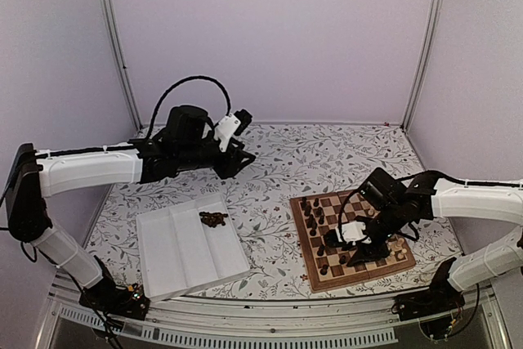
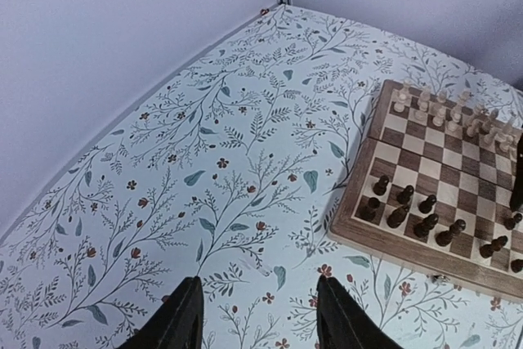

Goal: Set up the chess pieces on the board
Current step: Move the chess piece to the chessboard.

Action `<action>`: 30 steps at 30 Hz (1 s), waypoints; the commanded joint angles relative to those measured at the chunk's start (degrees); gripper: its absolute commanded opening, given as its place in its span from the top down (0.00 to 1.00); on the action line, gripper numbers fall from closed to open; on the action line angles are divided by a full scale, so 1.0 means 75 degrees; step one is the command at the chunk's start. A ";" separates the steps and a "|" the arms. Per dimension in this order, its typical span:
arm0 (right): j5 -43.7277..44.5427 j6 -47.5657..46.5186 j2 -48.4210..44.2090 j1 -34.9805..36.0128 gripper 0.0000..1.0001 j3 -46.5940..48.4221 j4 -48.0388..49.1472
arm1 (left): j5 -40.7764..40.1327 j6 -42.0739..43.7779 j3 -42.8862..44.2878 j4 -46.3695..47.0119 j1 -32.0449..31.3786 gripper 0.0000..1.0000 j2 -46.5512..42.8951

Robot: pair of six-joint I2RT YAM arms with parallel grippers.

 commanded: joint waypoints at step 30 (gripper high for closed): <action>0.0206 0.0469 0.1449 0.0132 0.92 0.0863 0.0667 | 0.0951 -0.0047 0.0535 -0.0621 -0.0048 0.52 0.0417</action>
